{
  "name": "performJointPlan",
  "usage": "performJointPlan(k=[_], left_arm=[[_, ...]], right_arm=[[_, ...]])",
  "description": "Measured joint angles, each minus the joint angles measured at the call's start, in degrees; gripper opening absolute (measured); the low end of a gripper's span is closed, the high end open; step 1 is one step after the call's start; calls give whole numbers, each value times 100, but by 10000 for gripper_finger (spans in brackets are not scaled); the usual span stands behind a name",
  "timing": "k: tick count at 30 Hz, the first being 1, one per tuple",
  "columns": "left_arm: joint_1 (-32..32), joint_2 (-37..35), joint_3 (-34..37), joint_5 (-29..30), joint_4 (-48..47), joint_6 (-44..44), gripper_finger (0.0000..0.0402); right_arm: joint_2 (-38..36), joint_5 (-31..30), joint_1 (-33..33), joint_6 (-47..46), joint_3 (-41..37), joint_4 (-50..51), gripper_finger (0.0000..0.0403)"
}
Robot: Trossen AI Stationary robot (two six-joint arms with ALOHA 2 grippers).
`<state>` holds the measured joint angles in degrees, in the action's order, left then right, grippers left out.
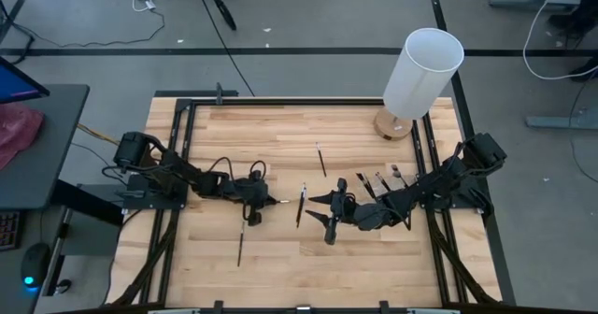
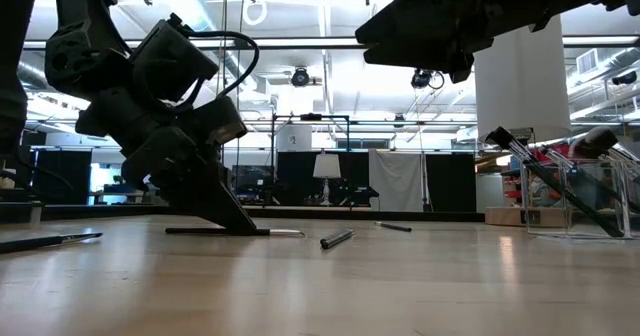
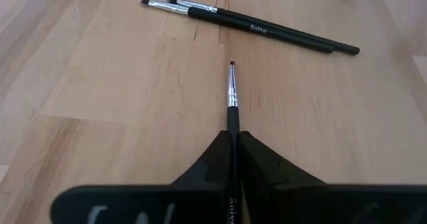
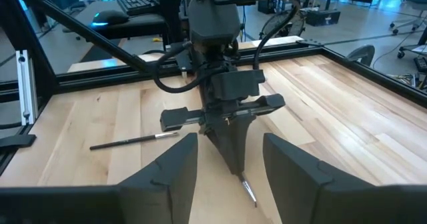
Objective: Put items in baskets/containers
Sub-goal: Put the black liner brush into the transparent organizer
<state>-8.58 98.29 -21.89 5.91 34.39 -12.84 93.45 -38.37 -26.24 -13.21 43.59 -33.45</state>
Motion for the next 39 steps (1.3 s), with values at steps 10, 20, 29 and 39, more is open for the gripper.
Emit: performJointPlan(k=[10, 20, 29, 39], left_arm=[[-47, 19, 5, 125, 434, 65, 106], [-42, 25, 2, 398, 598, 653, 111], [-26, 634, -17, 451, 1489, 721, 103], [-19, 1129, -35, 302, 1910, 608, 70]], right_arm=[[0, -2, 0, 0, 0, 0, 174], [0, -2, 22, 0, 0, -13, 174], [0, -2, 28, 13, 0, -31, 174], [0, -2, 28, 13, 0, -37, 174]])
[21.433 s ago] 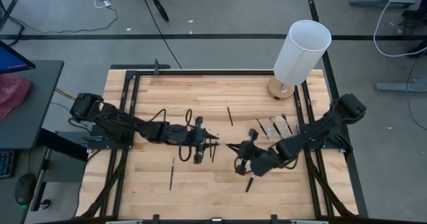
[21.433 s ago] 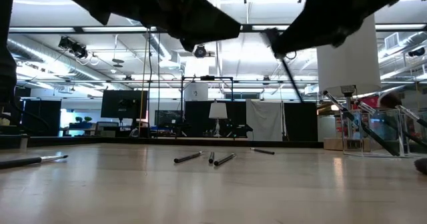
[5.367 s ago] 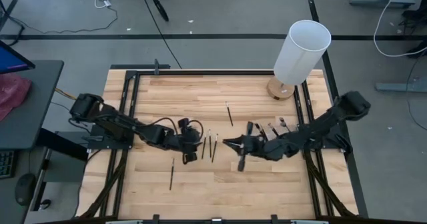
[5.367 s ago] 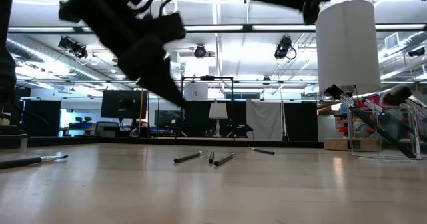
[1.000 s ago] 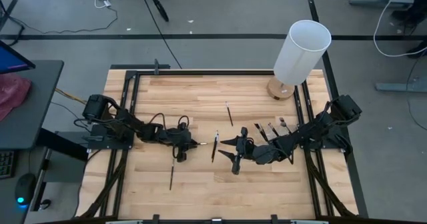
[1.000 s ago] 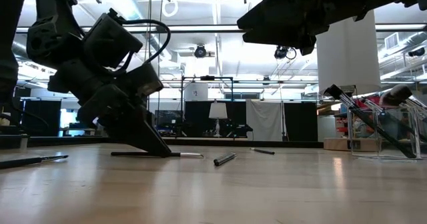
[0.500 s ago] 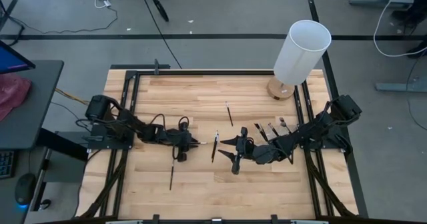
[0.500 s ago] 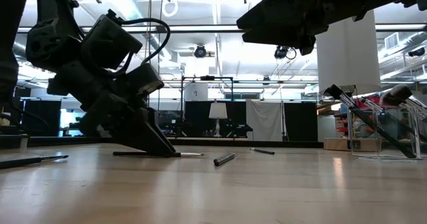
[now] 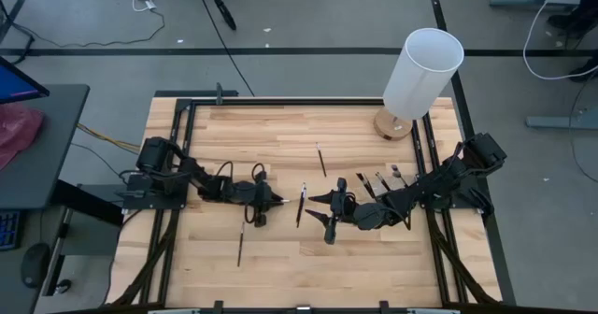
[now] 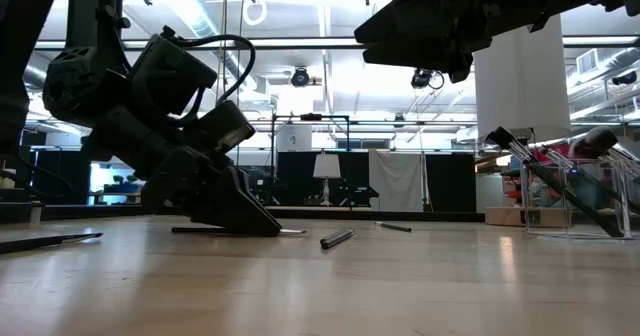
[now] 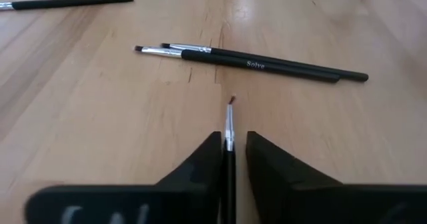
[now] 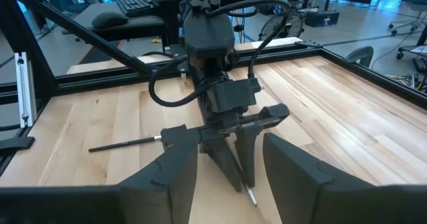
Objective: Put items in baskets/containers
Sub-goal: Put the black liner brush into the transparent organizer
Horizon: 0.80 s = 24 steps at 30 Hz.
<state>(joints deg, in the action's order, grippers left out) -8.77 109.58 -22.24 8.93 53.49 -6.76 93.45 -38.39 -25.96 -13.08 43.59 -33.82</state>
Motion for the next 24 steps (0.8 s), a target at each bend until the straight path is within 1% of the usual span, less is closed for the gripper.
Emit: performJointPlan(k=[3, 5, 14, 19, 24], left_arm=[[4, 11, -6, -99, 13, 11, 28], [14, 9, -4, -114, 14, 6, 14], [39, -27, 9, -173, 64, -70, 14], [35, -293, 17, -194, -73, -238, 13], [30, -506, 38, -221, -166, -380, 14]], right_arm=[[0, 0, 0, 1, 0, 0, 174], [0, 0, 0, 1, 0, 0, 174], [0, 0, 0, 0, 0, 0, 174], [0, 1, 0, -26, 0, 5, 174], [0, 5, 0, -244, 0, 52, 174]])
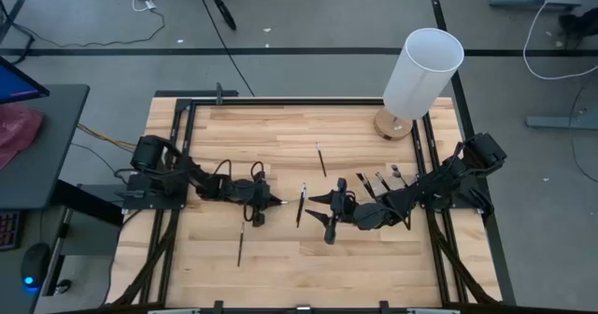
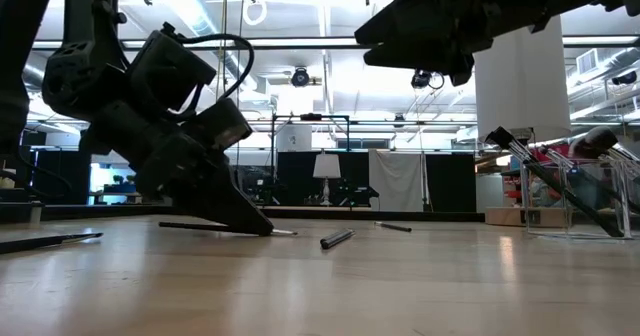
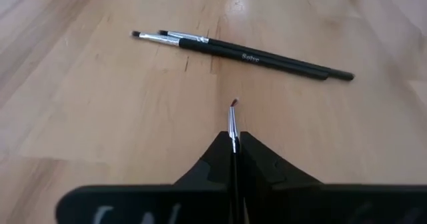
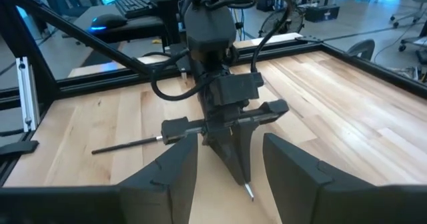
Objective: Put items in baskets/containers
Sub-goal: Put the black liner brush into the transparent organizer
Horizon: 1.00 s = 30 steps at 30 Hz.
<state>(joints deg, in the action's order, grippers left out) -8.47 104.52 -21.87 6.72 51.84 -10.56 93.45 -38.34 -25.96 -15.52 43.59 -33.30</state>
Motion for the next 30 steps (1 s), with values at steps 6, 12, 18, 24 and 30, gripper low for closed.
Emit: performJointPlan(k=[6, 12, 18, 24, 30], left_arm=[[-4, -95, -5, 9, 219, -86, 16], [-4, -101, -9, 29, 631, -197, 13], [-2, -108, -13, 2, 1524, -357, 17], [-3, -113, -15, -584, 3028, -583, 13], [-120, -223, -118, -847, 3725, -768, 14]], right_arm=[[0, 46, 0, -97, 0, 99, 174], [0, 46, 0, -97, 0, 108, 174], [0, 355, -12, -268, 0, 326, 174], [0, 582, -16, -689, -2, 1043, 174], [169, 351, -15, -402, -2, 283, 174]])
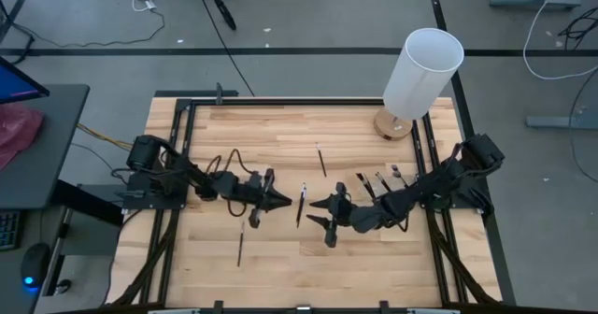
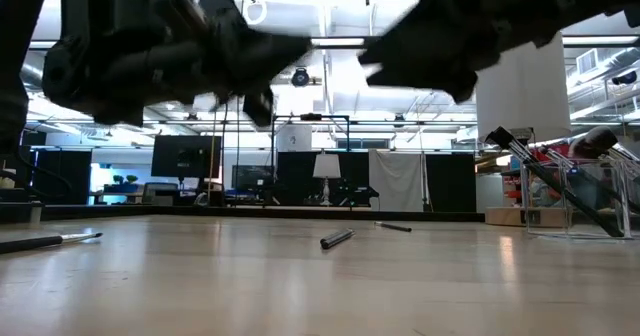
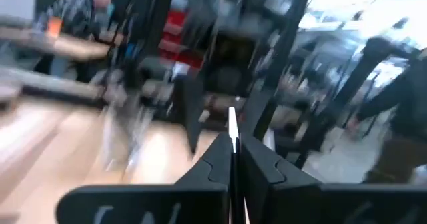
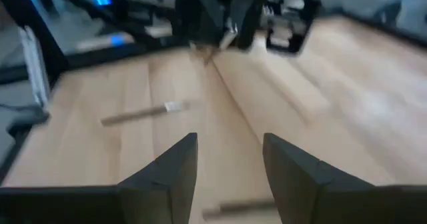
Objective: Put items in baskets/containers
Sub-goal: Put the black liner brush into the transparent organizer
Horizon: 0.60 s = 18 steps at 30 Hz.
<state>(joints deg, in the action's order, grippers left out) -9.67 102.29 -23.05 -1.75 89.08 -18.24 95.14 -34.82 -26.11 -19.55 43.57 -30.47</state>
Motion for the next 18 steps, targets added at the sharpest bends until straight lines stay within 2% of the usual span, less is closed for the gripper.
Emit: performJointPlan(k=[8, 14, 18], left_arm=[[-292, -8, -407, -148, -4, 236, 15], [-321, -6, -424, -143, -34, 240, 15], [-321, -6, -424, -143, -35, 243, 15]], right_arm=[[676, -76, 17, 1235, 0, -2272, 174], [664, -365, -87, 1663, 0, -2635, 168], [649, -253, -128, 1977, 0, -3037, 158]])
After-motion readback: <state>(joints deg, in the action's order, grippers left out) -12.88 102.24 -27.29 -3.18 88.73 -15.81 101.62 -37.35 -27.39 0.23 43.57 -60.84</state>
